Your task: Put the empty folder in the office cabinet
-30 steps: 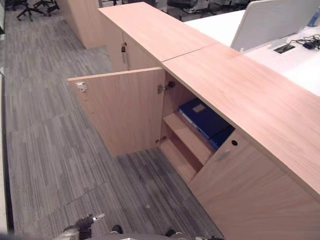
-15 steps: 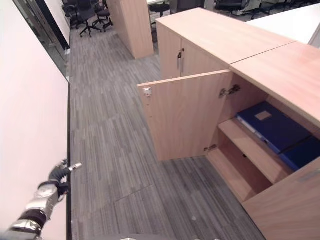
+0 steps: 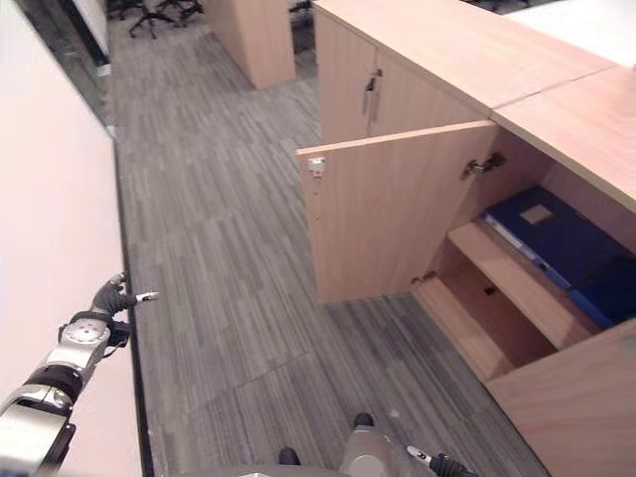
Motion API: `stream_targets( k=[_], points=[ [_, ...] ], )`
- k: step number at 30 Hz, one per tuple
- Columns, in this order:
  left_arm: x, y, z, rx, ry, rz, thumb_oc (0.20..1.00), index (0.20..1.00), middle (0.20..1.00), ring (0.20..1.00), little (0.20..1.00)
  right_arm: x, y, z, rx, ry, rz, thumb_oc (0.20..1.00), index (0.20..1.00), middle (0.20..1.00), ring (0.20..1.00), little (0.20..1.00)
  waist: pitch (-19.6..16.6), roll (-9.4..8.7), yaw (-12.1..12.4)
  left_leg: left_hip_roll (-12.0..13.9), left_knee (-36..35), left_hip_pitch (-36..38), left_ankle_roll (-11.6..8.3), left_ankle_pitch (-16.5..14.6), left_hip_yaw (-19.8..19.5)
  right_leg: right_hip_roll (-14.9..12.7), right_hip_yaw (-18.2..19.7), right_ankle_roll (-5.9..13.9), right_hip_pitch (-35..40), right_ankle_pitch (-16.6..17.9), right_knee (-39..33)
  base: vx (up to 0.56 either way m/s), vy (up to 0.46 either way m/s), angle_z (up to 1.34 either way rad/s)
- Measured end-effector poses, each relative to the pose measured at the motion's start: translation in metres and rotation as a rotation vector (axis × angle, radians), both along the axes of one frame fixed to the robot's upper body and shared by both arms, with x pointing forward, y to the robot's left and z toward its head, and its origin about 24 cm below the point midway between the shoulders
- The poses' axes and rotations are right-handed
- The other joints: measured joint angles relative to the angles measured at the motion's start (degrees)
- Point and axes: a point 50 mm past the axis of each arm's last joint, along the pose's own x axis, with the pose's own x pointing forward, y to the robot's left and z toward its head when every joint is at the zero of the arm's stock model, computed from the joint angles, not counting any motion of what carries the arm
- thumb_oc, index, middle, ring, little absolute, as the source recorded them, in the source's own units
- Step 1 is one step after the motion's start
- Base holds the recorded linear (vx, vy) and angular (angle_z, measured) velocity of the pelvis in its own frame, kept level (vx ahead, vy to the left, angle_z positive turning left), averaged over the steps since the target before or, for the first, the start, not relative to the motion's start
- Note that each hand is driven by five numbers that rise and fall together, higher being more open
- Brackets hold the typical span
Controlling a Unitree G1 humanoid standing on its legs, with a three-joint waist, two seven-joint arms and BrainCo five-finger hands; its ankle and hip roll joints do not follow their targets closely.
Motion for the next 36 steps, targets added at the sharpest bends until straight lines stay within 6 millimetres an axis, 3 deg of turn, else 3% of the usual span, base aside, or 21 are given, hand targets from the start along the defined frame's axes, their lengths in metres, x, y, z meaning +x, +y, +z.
stream_targets(
  k=[1, 2, 4, 5, 6, 7, 8, 10, 12, 14, 15, 17, 18, 19, 21, 25, 27, 31, 32, 36],
  points=[
    [0.008, -0.009, 0.003, -0.018, -0.021, -0.021, 1.0, 1.0, 1.0, 1.0, 1.0, -0.007, 0.0, -0.001, 0.001, 0.022, -0.004, 1.0, 1.0, 1.0, 1.0, 1.0, -0.07, -0.15, -0.07, 0.6, 1.0, 0.3, -0.24, -0.16, -0.89, 0.81, -0.5, -1.07, 1.76, 0.87, -1.62, 0.13, -0.183, 0.19],
    [0.012, -0.014, 0.005, -0.028, -0.033, -0.039, 1.0, 1.0, 1.0, 1.0, 1.0, -0.013, -0.002, -0.001, -0.001, 0.035, -0.014, 1.0, 1.0, 1.0, 1.0, 1.0, 0.04, -0.43, -0.26, 1.52, 3.35, 0.07, -1.23, -0.63, -1.31, 1.49, -0.39, -0.89, 2.61, -0.17, -2.18, 0.08, -0.174, 0.03],
    [0.015, -0.02, 0.005, -0.039, -0.034, -0.057, 1.0, 1.0, 1.0, 1.0, 1.0, -0.016, -0.006, 0.0, -0.009, 0.04, -0.026, 1.0, 1.0, 1.0, 1.0, 1.0, 0.18, -1.58, -0.4, 2.48, 11.43, -2.5, -2.58, -1.22, -1.74, 1.52, -0.06, -1.8, 4.52, -0.71, -3.73, 0.05, -0.141, -0.08],
    [0.02, -0.026, 0.005, -0.054, -0.039, -0.062, 1.0, 1.0, 1.0, 1.0, 1.0, -0.015, -0.008, 0.001, -0.013, 0.031, -0.053, 1.0, 1.0, 1.0, 1.0, 1.0, 0.74, -3.07, -0.05, 3.75, 23.41, -7.35, -4.76, -0.6, -2.15, 0.77, 0.53, -2.29, 5.79, -0.84, -4.68, 0.08, -0.043, -0.15],
    [0.019, -0.03, 0.002, -0.057, -0.027, -0.072, 1.0, 1.0, 1.0, 1.0, 1.0, -0.018, -0.012, 0.002, -0.023, 0.042, -0.053, 1.0, 1.0, 1.0, 1.0, 1.0, 0.65, -3.22, 0.04, 4.29, 27.19, -9.17, -5.94, -0.54, -2.99, 0.6, 1.08, -2.43, 7.01, -0.33, -5.85, 0.11, 0.014, -0.27],
    [0.016, -0.032, -0.003, -0.068, -0.016, -0.074, 1.0, 1.0, 1.0, 1.0, 1.0, -0.014, -0.016, 0.004, -0.036, 0.031, -0.047, 1.0, 1.0, 1.0, 1.0, 1.0, 0.6, -3.37, 0.32, 5.04, 26.7, -9.73, -6.02, -1.27, -4.18, 1.17, 1.28, -3.42, 7.89, 0.31, -7.07, 0.07, 0.026, -0.23],
    [0.016, -0.038, -0.007, -0.082, -0.011, -0.081, 1.0, 1.0, 1.0, 1.0, 1.0, -0.014, -0.021, 0.006, -0.054, 0.028, -0.046, 1.0, 1.0, 1.0, 1.0, 1.0, -0.21, -2.07, 0.05, 6.15, 23.37, -9.68, -5.96, -1.55, -5.43, 2.43, 1.34, -4.19, 8.84, 0.68, -8.62, 0.08, 0.039, -0.22],
    [0.018, -0.039, -0.005, -0.084, -0.022, -0.091, 1.0, 1.0, 1.0, 1.0, 1.0, -0.005, -0.024, 0.009, -0.063, 0.008, -0.041, 1.0, 1.0, 1.0, 1.0, 1.0, -0.51, -1.65, 0.23, 6.36, 14.7, -9.23, -5.97, -1.28, -7.81, 3.46, 2.54, -5.14, 8.42, 0.69, -8.99, 0.16, 0.069, -0.32],
    [0.019, -0.041, -0.002, -0.083, -0.034, -0.098, 1.0, 1.0, 1.0, 1.0, 1.0, 0.005, -0.024, 0.01, -0.063, -0.016, -0.034, 1.0, 1.0, 1.0, 1.0, 1.0, -0.71, -1.66, 0.68, 6.42, 2.91, -9.08, -7.0, 0.6, -14.48, 5.09, 5.02, -4.25, 8.58, 1.56, -10.18, 0.23, 0.108, -0.5],
    [0.019, -0.042, -0.003, -0.084, -0.037, -0.103, 1.0, 1.0, 1.0, 1.0, 1.0, 0.011, -0.025, 0.012, -0.065, -0.031, -0.034, 1.0, 1.0, 1.0, 1.0, 1.0, -0.68, -1.74, 1.75, 6.54, -1.29, -9.98, -8.18, 1.67, -20.51, 6.49, 7.16, -4.37, 8.83, 2.34, -11.75, 0.22, 0.156, -0.63],
    [0.017, -0.044, -0.005, -0.09, -0.032, -0.107, 1.0, 1.0, 1.0, 1.0, 1.0, 0.013, -0.025, 0.012, -0.065, -0.037, -0.031, 1.0, 1.0, 1.0, 1.0, 1.0, -0.96, -1.24, 1.43, 6.52, -1.81, -9.73, -7.64, 2.59, -21.04, 6.96, 7.72, -4.06, 9.74, 2.76, -12.98, 0.17, 0.156, -0.48],
    [0.008, -0.045, -0.018, -0.097, 0.014, -0.102, 1.0, 1.0, 1.0, 1.0, 1.0, 0.011, -0.026, 0.012, -0.064, -0.05, -0.022, 1.0, 1.0, 1.0, 1.0, 1.0, -1.38, -0.82, 0.68, 6.29, -2.04, -7.58, -6.01, 4.59, -19.66, 7.95, 9.35, -4.28, 12.9, 3.53, -15.47, 0.19, 0.27, -0.65],
    [0.006, -0.041, -0.023, -0.066, 0.06, -0.102, 1.0, 1.0, 1.0, 1.0, 1.0, 0.005, -0.029, 0.013, -0.07, -0.04, -0.022, 1.0, 1.0, 1.0, 1.0, 1.0, -2.41, 1.0, -0.89, 6.15, -2.12, -7.11, -5.19, 5.47, -18.49, 8.55, 10.18, -4.04, 13.36, 3.33, -16.45, 0.2, 0.361, -0.72],
    [0.005, -0.039, -0.025, -0.048, 0.082, -0.099, 1.0, 1.0, 1.0, 1.0, 1.0, 0.004, -0.029, 0.013, -0.068, -0.038, -0.021, 1.0, 1.0, 1.0, 1.0, 1.0, -2.34, 1.22, -1.16, 6.08, -2.08, -6.83, -4.59, 7.52, -17.5, 8.45, 11.16, -3.35, 13.25, 3.18, -16.23, 0.09, 0.209, -0.69],
    [0.001, -0.031, -0.027, -0.008, 0.129, -0.085, 1.0, 1.0, 1.0, 1.0, 1.0, 0.004, -0.027, 0.012, -0.056, -0.036, -0.012, 1.0, 1.0, 1.0, 1.0, 1.0, -2.42, 0.69, -1.44, 4.32, -1.93, -6.4, -2.97, 6.99, -14.37, 6.39, 13.77, -1.63, 11.93, 2.19, -14.73, 0.04, 0.16, -0.62],
    [0.02, -0.032, -0.007, 0.038, 0.091, -0.108, 1.0, 1.0, 1.0, 1.0, 1.0, 0.004, -0.021, 0.01, -0.036, -0.033, 0.016, 1.0, 1.0, 1.0, 1.0, 1.0, -1.43, -0.5, -2.51, 0.84, -1.54, -6.49, -0.41, 5.61, -9.81, 2.78, 15.86, 0.83, 8.76, 2.04, -13.01, 0.04, 0.197, -0.48],
    [0.026, -0.029, 0.0, 0.046, 0.077, -0.098, 1.0, 1.0, 1.0, 1.0, 1.0, 0.012, -0.018, 0.01, -0.026, -0.064, 0.028, 1.0, 1.0, 1.0, 1.0, 1.0, -1.08, -1.06, -2.6, 0.31, -1.52, -6.56, -0.3, 5.53, -8.45, 1.79, 15.94, 1.78, 8.42, 2.21, -13.18, 0.04, 0.18, -0.49],
    [0.035, -0.019, 0.017, 0.0, 0.018, -0.021, 1.0, 1.0, 1.0, 1.0, 1.0, 0.025, -0.018, 0.013, -0.025, -0.106, 0.045, 1.0, 1.0, 1.0, 1.0, 1.0, -0.37, -2.43, -4.1, -0.35, -1.62, -6.48, 0.9, 4.3, -4.01, 1.19, 18.11, 3.79, 6.19, 3.78, -13.87, 0.04, 0.13, -0.69],
    [0.03, -0.007, 0.019, -0.033, 0.013, 0.051, 1.0, 1.0, 1.0, 1.0, 1.0, 0.028, -0.019, 0.014, -0.028, -0.117, 0.048, 1.0, 1.0, 1.0, 1.0, 1.0, -0.46, -2.78, -5.28, -0.43, -2.13, -6.32, 0.82, 3.29, -2.31, 1.63, 19.93, 3.73, 5.08, 4.09, -13.53, 0.06, 0.14, -0.6],
    [0.031, 0.001, 0.025, -0.086, -0.02, 0.123, 1.0, 1.0, 1.0, 1.0, 1.0, 0.017, -0.02, 0.013, -0.027, -0.09, 0.042, 1.0, 1.0, 1.0, 1.0, 1.0, -0.45, -2.96, -6.54, -0.51, -2.12, -6.22, 1.22, 2.89, -0.2, 1.5, 21.0, 4.14, 4.2, 4.62, -13.43, 0.03, 0.09, -0.31]
  ],
)
